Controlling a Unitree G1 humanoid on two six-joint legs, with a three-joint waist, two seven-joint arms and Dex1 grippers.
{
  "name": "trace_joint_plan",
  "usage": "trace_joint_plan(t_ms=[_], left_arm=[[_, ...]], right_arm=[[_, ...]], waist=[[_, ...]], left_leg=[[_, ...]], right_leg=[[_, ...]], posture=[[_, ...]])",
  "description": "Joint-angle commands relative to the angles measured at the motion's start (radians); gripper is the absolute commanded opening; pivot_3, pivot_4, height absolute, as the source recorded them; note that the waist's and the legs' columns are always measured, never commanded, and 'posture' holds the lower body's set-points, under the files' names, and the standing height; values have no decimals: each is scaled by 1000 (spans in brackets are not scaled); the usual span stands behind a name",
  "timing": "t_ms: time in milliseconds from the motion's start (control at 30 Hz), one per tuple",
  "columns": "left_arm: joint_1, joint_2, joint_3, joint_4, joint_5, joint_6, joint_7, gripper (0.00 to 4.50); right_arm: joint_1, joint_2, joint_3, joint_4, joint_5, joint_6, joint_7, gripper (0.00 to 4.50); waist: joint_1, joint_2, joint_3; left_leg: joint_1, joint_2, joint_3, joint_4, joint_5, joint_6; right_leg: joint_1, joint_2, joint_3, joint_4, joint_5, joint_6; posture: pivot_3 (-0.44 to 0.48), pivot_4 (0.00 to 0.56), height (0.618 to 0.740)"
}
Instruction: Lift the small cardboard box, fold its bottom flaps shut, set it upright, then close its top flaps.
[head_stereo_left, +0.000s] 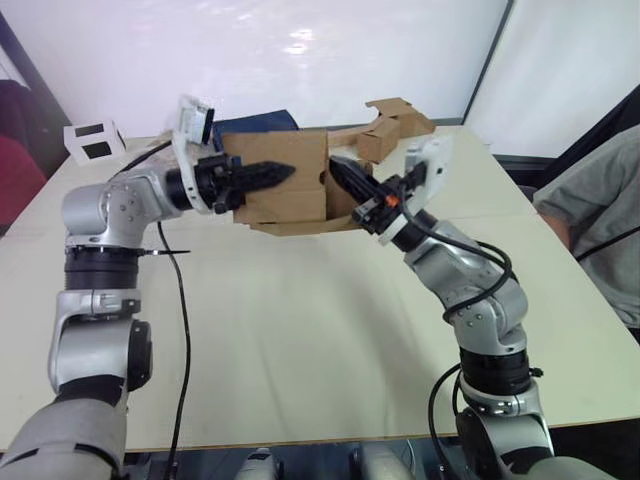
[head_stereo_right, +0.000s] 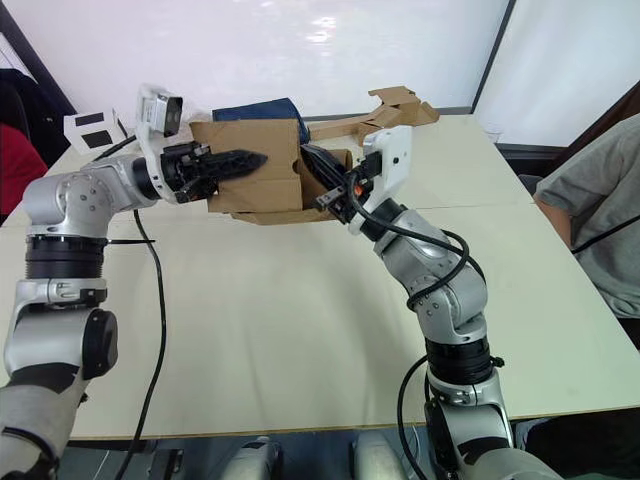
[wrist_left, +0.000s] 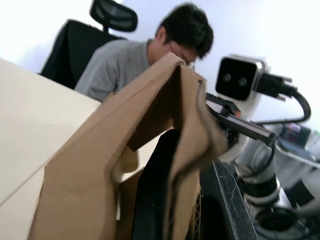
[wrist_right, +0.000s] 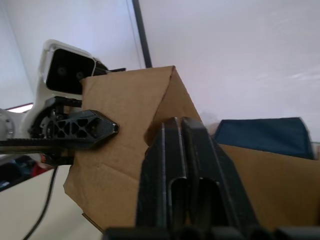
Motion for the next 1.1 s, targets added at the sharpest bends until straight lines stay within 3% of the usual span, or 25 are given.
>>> trace_joint_plan(t_ms=[33,267,667,1100], left_arm=[[-8,13,-4,-50,-21,-2,-19,0],[20,40,-26,-112,-39,27,-66,0],[8,36,-30,-64,-12,-1,-61,0],[-3,38,-28,-25,-5,-27,-55,0]], right_arm=[[-6,6,21,-48,22,8,31,61],[-15,16,19,-34,17,12,44,61],[-7,34,15,-50,34,16,56,61],[49,-145,-62,-154,87,113,99,61]], waist=[[0,0,0],[0,0,0],[0,0,0],[2,0,0]], left_leg=[[0,0,0,0,0,0],[0,0,0,0,0,1],[0,0,0,0,-1,1],[0,0,0,0,-2,4]], right_leg=[[0,0,0,0,0,0],[0,0,0,0,0,0],[0,0,0,0,0,0],[0,0,0,0,0,0]], posture=[[0,150,740],[0,150,740],[0,150,740],[0,150,740]])
